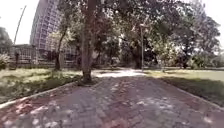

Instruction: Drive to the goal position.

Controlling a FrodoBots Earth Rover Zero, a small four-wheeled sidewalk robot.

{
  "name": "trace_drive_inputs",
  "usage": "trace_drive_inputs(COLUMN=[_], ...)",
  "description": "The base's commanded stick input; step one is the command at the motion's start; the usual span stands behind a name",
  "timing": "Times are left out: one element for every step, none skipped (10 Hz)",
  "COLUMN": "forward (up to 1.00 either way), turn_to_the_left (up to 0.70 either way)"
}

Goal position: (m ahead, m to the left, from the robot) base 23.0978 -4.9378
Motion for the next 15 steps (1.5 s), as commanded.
trace_drive_inputs(forward=[0.70,0.70,0.70,0.70,0.70,0.70,0.70,0.70,0.70,0.70,0.70,0.70,0.70,0.70,0.70], turn_to_the_left=[-0.35,-0.35,-0.35,-0.35,-0.35,-0.35,-0.35,-0.35,-0.35,-0.35,-0.35,-0.35,-0.35,0.00,0.00])
